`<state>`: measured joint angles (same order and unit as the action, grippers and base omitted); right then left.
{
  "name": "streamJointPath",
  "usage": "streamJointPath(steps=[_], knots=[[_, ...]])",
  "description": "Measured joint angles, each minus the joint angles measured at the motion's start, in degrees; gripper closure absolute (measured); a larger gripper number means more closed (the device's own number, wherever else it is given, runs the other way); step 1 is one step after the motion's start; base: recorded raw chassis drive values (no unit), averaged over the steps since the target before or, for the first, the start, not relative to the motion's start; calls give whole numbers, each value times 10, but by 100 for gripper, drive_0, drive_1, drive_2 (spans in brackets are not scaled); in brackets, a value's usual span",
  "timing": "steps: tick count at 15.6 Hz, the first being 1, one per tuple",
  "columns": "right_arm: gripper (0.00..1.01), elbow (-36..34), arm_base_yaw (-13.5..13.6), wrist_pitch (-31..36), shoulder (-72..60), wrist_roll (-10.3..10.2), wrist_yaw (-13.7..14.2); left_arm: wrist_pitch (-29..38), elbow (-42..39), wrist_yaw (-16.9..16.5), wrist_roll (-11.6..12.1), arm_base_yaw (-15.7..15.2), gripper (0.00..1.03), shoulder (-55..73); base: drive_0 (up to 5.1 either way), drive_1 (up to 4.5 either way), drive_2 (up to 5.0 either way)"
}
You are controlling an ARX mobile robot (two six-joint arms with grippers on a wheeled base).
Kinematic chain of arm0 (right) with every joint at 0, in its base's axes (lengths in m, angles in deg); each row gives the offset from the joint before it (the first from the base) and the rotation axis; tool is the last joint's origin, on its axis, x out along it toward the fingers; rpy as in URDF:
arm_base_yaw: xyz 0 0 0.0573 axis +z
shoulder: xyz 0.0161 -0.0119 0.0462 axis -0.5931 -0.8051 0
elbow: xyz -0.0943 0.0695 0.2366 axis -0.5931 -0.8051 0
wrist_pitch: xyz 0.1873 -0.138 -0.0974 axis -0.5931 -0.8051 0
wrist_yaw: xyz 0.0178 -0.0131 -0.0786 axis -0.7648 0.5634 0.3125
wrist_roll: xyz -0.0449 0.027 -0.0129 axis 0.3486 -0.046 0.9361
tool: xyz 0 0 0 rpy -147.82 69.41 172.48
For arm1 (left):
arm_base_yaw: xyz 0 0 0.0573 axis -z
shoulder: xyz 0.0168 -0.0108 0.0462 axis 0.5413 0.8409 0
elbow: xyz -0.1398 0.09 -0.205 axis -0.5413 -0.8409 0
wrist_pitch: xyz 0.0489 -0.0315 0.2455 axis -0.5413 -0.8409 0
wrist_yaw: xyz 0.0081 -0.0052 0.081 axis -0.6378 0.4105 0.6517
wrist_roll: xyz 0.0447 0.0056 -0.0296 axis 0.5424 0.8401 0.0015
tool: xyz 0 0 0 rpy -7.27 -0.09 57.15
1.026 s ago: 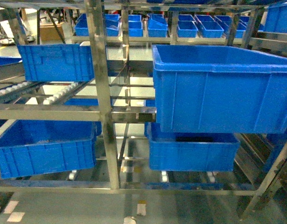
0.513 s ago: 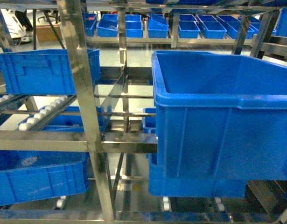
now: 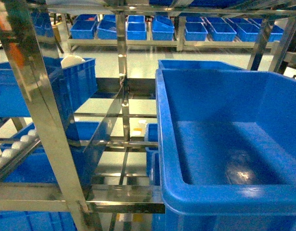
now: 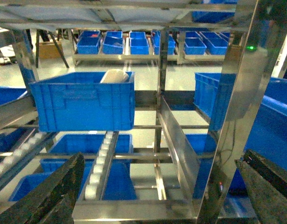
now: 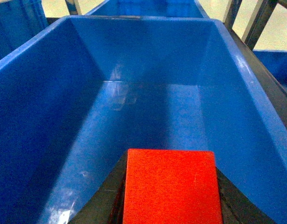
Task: Place magnetic block on left shelf second layer
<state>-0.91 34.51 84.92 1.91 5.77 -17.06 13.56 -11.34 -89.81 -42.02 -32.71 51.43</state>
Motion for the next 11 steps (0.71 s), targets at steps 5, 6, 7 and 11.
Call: streamJointPath(steps=[5, 6, 7, 11], knots=[[68, 16, 21, -11, -28, -29, -2, -3, 0, 0, 0, 0, 5, 0, 0, 0, 0], [68, 38, 40, -7, -63, -49, -2, -2, 0, 0, 0, 0, 5, 0, 0, 0, 0], [68, 58, 53, -3, -95, -56, 2, -2, 0, 0, 0, 0, 5, 0, 0, 0, 0], [68, 149, 80, -24, -215, -68, 10, -2, 0, 0, 0, 0, 5, 0, 0, 0, 0]])
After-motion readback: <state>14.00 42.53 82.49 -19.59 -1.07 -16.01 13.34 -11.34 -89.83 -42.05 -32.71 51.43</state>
